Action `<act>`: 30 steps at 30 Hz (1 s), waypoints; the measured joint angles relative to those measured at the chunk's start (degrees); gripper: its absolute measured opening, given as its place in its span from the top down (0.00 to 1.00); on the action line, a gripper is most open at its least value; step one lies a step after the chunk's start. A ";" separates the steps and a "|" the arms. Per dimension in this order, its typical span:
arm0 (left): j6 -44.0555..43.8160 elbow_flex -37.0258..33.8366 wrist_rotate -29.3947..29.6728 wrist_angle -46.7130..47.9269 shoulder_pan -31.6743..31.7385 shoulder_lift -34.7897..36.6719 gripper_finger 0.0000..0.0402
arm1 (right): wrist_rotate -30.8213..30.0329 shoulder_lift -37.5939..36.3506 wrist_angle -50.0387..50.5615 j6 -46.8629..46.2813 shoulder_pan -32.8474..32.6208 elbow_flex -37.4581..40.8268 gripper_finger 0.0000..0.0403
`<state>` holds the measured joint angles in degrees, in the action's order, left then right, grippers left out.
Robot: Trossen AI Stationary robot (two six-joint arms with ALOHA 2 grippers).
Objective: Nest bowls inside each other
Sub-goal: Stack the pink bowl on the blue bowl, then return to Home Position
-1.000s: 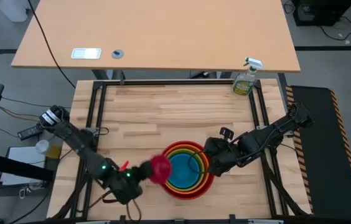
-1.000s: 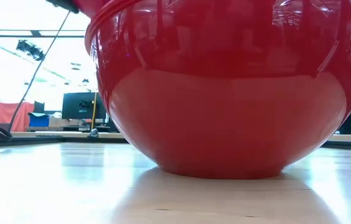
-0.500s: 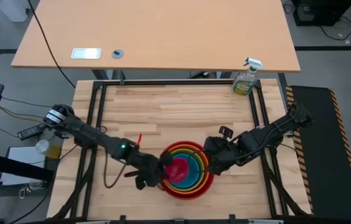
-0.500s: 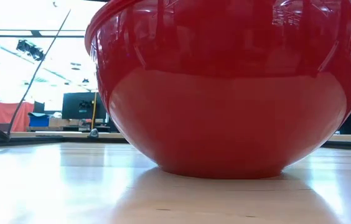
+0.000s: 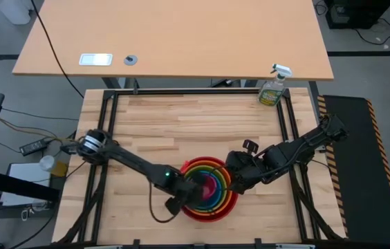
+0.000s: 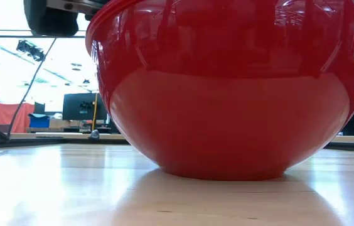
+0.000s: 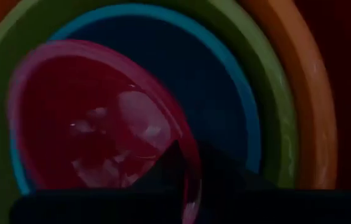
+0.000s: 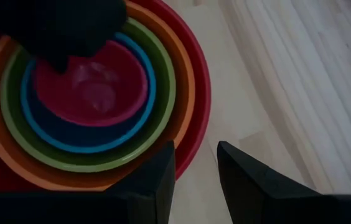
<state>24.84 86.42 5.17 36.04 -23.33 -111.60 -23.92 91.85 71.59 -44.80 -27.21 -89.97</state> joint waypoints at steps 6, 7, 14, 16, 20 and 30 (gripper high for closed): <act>3.36 1.76 -1.40 1.87 -0.49 -1.04 0.75 | 0.00 0.00 0.10 0.00 -0.04 0.00 0.68; 3.75 1.76 -1.33 2.43 -0.77 -0.76 0.71 | 0.00 0.00 0.16 0.00 -0.04 0.00 0.68; -0.76 6.38 0.12 13.87 -2.76 1.61 0.44 | -0.02 0.00 0.23 -0.22 -0.15 0.00 0.68; -4.32 9.11 0.09 18.66 -3.35 2.00 0.40 | -0.08 0.00 0.21 -0.22 -0.18 0.00 0.68; -7.41 11.85 0.13 22.76 -5.42 2.70 0.37 | -0.33 0.00 -0.45 -0.35 -0.19 0.00 0.68; -6.23 -9.39 -0.84 -0.06 -8.55 14.56 0.49 | -0.60 0.00 -1.46 -0.50 -1.04 0.87 0.68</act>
<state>18.61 77.03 4.34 35.98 -31.88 -97.04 -24.52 91.85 70.13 -45.30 -28.24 -89.11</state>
